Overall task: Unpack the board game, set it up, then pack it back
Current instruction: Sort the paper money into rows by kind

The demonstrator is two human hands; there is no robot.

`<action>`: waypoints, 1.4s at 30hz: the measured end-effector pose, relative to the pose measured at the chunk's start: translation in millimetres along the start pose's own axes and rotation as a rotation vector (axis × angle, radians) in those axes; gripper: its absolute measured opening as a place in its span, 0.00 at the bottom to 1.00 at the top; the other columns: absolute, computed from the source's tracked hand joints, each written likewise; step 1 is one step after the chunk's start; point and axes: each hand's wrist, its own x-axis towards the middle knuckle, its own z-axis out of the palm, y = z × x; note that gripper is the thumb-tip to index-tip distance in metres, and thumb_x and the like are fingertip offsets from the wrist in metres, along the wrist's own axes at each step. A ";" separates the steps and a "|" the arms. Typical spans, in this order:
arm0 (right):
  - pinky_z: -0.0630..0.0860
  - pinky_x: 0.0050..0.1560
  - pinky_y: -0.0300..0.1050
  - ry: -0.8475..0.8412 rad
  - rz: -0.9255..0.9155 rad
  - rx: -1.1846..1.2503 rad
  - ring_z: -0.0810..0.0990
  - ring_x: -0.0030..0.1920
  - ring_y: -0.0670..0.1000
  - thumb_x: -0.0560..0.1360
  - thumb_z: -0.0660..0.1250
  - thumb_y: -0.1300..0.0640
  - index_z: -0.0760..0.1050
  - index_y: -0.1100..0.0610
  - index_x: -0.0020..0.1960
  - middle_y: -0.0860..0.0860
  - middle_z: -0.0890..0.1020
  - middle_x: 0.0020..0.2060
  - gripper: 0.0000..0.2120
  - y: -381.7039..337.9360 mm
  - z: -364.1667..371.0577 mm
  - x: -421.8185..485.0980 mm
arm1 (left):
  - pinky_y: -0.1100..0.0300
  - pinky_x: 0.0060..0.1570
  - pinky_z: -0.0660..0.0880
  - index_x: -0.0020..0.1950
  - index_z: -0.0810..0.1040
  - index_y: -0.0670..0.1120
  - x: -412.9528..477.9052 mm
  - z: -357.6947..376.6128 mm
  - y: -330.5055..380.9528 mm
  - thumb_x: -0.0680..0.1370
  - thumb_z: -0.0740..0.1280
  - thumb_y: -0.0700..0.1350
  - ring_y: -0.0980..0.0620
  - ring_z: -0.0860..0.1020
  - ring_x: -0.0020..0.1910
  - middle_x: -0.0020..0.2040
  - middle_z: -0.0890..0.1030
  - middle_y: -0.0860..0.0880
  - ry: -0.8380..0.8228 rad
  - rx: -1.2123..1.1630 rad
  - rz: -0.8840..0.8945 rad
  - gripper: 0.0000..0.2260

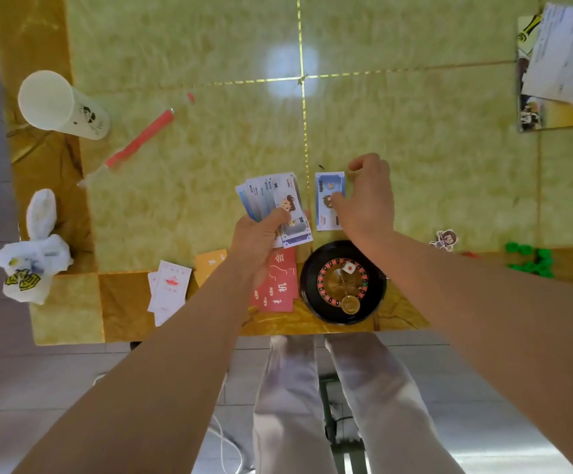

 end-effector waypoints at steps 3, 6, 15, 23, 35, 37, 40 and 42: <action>0.74 0.42 0.45 -0.157 0.061 0.296 0.73 0.40 0.47 0.74 0.72 0.53 0.73 0.57 0.55 0.51 0.75 0.43 0.14 -6.2 -8.6 -5.5 | 0.44 0.53 0.78 0.47 0.81 0.44 -0.7 5.1 2.3 0.73 0.69 0.34 0.44 0.83 0.45 0.44 0.84 0.45 0.000 0.060 0.029 0.07; 0.77 0.42 0.45 -0.482 0.154 0.481 0.78 0.40 0.50 0.71 0.75 0.54 0.76 0.60 0.51 0.56 0.79 0.41 0.13 -5.4 -18.4 -8.4 | 0.49 0.48 0.80 0.48 0.81 0.43 -4.1 15.4 6.5 0.72 0.71 0.34 0.45 0.83 0.43 0.43 0.84 0.45 -0.042 0.090 0.055 0.07; 0.73 0.38 0.37 -0.394 0.210 0.605 0.76 0.31 0.42 0.72 0.73 0.63 0.82 0.58 0.44 0.49 0.81 0.33 0.02 9.3 -51.5 -1.9 | 0.59 0.35 0.80 0.48 0.79 0.42 -12.8 47.6 12.5 0.76 0.65 0.32 0.51 0.84 0.36 0.38 0.85 0.48 -0.143 -0.010 0.046 0.07; 0.76 0.45 0.46 -0.173 0.298 0.369 0.78 0.37 0.47 0.70 0.74 0.62 0.78 0.55 0.48 0.47 0.78 0.33 0.09 58.5 -78.8 19.1 | 0.50 0.49 0.81 0.46 0.79 0.42 -5.4 66.3 5.8 0.74 0.69 0.33 0.51 0.83 0.38 0.38 0.84 0.49 -0.035 0.123 0.059 0.05; 0.65 0.33 0.42 -0.112 0.251 0.040 0.76 0.44 0.53 0.71 0.73 0.62 0.67 0.58 0.53 0.52 0.77 0.44 0.17 81.2 -76.4 19.6 | 0.43 0.56 0.78 0.50 0.81 0.42 1.0 89.3 -1.9 0.71 0.73 0.35 0.41 0.83 0.49 0.49 0.85 0.41 -0.025 0.208 0.023 0.09; 0.70 0.37 0.45 -0.112 0.261 0.011 0.78 0.45 0.55 0.72 0.73 0.61 0.67 0.58 0.52 0.54 0.79 0.45 0.16 85.8 -79.9 22.5 | 0.42 0.55 0.78 0.50 0.81 0.42 3.0 92.9 -0.1 0.71 0.73 0.34 0.41 0.83 0.50 0.50 0.84 0.41 -0.027 0.208 0.025 0.10; 0.74 0.43 0.48 -0.126 0.242 -0.005 0.79 0.46 0.56 0.72 0.73 0.60 0.69 0.56 0.49 0.55 0.80 0.45 0.13 90.7 -84.2 25.6 | 0.43 0.54 0.79 0.50 0.80 0.43 4.6 99.9 1.9 0.70 0.73 0.35 0.40 0.83 0.49 0.48 0.84 0.42 -0.022 0.220 0.023 0.10; 0.75 0.46 0.50 -0.135 0.210 -0.002 0.79 0.47 0.57 0.72 0.72 0.61 0.71 0.55 0.46 0.56 0.81 0.45 0.10 92.9 -85.5 26.5 | 0.47 0.51 0.79 0.49 0.80 0.43 3.8 104.3 2.0 0.71 0.73 0.35 0.41 0.83 0.48 0.46 0.84 0.43 -0.025 0.228 0.016 0.10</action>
